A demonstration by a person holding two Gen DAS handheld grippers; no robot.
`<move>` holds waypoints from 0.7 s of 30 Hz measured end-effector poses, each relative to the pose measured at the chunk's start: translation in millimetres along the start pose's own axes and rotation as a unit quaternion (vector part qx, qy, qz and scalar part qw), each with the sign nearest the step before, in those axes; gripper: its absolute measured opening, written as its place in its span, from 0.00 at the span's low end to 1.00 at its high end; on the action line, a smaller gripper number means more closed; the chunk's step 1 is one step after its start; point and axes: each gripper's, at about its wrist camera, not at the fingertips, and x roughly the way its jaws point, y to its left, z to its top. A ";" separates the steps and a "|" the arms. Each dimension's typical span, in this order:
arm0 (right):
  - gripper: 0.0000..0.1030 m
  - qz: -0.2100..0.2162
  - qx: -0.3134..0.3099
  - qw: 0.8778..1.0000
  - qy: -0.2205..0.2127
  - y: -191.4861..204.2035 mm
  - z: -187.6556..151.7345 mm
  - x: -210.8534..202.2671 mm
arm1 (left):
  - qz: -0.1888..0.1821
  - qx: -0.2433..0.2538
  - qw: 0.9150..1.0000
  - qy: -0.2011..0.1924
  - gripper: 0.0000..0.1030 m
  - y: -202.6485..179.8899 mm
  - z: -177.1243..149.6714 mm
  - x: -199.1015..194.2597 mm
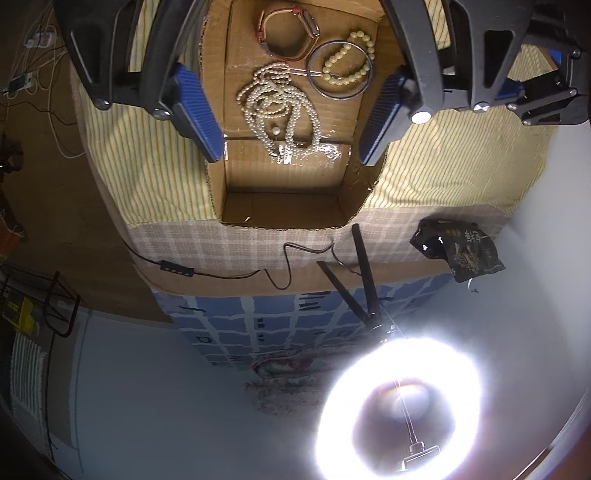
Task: Organize jewelry
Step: 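Open the left tool to drop the bangle while the right tool releases the pearl bead into the box, then move both tools back to the green jade pendant on the red string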
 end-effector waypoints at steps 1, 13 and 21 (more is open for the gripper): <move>0.86 -0.003 -0.001 1.000 -0.001 -0.3 0.5 -0.8 | 0.001 0.000 1.000 -0.001 0.36 0.0 -0.3 -1.1; 0.88 -0.035 -0.007 0.999 0.010 5.5 -4.2 -5.6 | 0.017 0.004 1.000 -0.011 0.45 11.2 -7.9 -24.0; 1.00 -0.069 -0.020 0.997 0.009 17.7 -11.5 -15.1 | 0.037 0.012 0.999 -0.026 0.45 28.4 -17.4 -52.6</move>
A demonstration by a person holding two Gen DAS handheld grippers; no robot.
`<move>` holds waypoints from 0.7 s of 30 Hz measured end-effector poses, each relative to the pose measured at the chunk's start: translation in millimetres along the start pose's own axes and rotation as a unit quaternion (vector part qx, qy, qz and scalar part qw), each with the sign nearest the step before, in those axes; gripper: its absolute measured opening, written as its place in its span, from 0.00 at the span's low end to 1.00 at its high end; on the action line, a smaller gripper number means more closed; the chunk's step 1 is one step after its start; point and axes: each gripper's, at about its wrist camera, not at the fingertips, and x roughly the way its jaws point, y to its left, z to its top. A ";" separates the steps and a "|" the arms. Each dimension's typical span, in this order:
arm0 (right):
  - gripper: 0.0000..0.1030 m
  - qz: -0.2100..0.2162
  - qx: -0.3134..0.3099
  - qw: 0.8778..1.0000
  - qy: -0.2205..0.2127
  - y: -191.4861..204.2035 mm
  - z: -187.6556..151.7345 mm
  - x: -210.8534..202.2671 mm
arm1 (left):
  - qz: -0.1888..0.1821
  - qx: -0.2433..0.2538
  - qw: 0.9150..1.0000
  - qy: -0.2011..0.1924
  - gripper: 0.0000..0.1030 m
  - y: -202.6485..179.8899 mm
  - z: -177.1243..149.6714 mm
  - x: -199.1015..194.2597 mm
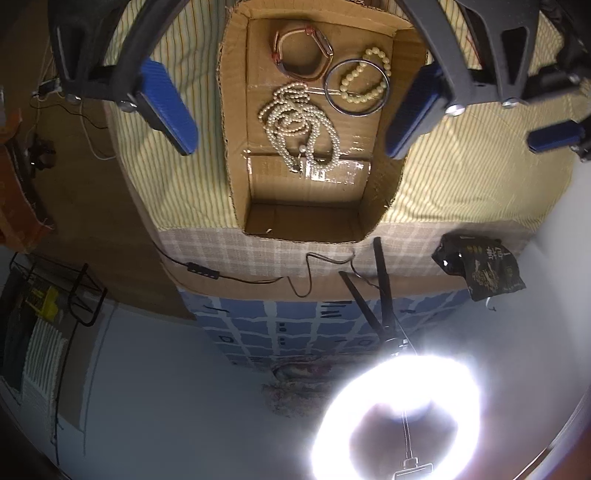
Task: Organize jewelry
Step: 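Move both tools back to the green jade pendant on the red string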
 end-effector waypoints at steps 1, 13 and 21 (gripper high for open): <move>1.00 0.002 0.001 1.000 0.001 0.8 -1.1 -0.8 | 0.003 -0.001 1.000 -0.001 0.45 3.1 -0.8 -2.9; 1.00 0.022 0.017 0.999 -0.025 21.4 -24.7 -34.3 | 0.053 -0.055 0.997 -0.007 0.45 84.3 -28.0 -49.9; 1.00 0.028 -0.052 0.997 -0.048 78.9 -51.4 -58.1 | 0.072 -0.084 0.994 0.022 0.45 121.4 -56.4 -52.3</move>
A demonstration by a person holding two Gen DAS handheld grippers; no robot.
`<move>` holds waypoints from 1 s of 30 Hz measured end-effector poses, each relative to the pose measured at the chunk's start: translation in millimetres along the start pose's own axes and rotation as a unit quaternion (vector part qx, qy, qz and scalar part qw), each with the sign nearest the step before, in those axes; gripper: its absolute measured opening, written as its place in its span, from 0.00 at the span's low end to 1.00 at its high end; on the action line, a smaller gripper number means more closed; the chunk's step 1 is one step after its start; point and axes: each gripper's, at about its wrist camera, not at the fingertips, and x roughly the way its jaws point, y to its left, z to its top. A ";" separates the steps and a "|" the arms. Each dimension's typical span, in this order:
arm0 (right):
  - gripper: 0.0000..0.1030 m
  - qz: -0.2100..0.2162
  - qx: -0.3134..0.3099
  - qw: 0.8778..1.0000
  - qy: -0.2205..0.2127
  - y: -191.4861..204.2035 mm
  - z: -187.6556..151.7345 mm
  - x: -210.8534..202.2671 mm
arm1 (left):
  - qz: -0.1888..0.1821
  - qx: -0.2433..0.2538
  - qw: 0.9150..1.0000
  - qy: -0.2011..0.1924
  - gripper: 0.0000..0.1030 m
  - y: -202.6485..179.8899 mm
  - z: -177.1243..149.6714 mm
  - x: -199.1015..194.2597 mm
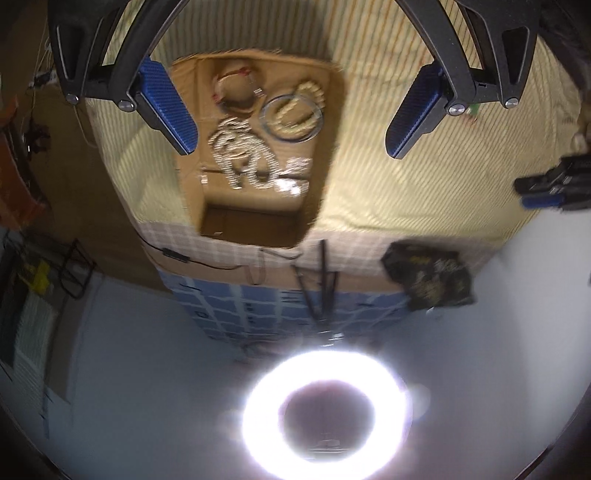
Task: Organize jewelry
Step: 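Move both tools back to the green jade pendant on the red string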
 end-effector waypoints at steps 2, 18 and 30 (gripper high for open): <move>1.00 0.010 -0.023 1.000 -0.001 15.3 -6.9 -1.7 | 0.000 -0.003 1.000 0.010 0.45 6.9 -6.6 3.1; 0.62 0.161 -0.147 0.969 0.115 102.4 -56.4 55.7 | -0.020 -0.040 0.993 0.108 0.35 31.0 -63.2 42.1; 0.51 0.189 -0.175 0.954 0.156 121.7 -63.9 83.2 | -0.024 -0.027 0.987 0.154 0.28 21.2 -82.3 69.0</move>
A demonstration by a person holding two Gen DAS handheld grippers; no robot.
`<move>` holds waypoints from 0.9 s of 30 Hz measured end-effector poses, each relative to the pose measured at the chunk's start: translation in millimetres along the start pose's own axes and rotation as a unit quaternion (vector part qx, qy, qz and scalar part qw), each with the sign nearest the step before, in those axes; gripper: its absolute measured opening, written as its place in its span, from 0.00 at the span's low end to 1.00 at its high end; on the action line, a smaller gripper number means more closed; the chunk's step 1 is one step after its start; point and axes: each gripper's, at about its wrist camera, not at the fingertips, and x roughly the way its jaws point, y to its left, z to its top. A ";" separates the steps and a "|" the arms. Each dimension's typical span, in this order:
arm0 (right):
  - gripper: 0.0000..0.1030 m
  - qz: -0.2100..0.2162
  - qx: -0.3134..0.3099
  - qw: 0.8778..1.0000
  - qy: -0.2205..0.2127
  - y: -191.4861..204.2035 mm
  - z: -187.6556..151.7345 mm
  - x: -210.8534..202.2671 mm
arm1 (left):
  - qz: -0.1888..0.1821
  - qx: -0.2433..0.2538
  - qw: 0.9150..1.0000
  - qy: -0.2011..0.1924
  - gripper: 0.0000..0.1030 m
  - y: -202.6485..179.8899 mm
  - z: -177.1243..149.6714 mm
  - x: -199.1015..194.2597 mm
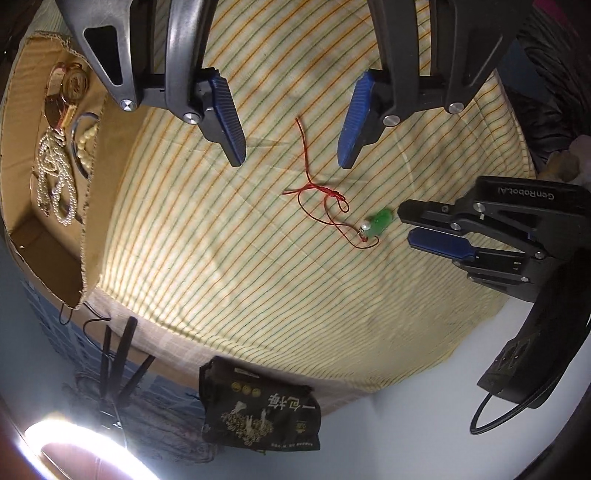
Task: Organize jewelry
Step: 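Move both tools back to the green jade pendant on the red string, then grasp the jade pendant with the left tool while the right tool grasps the pearl on its red string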
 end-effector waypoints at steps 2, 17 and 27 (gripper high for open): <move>0.51 0.005 -0.003 1.000 0.004 1.2 1.0 1.8 | 0.001 0.000 1.000 0.005 0.28 0.1 1.3 5.2; 0.44 0.024 0.001 1.000 0.002 4.6 9.6 0.0 | 0.023 0.010 1.000 0.016 0.28 -2.1 6.7 21.9; 0.38 0.041 0.018 0.999 0.002 1.8 10.2 -2.0 | 0.031 0.015 0.999 0.015 0.28 -5.9 15.6 33.6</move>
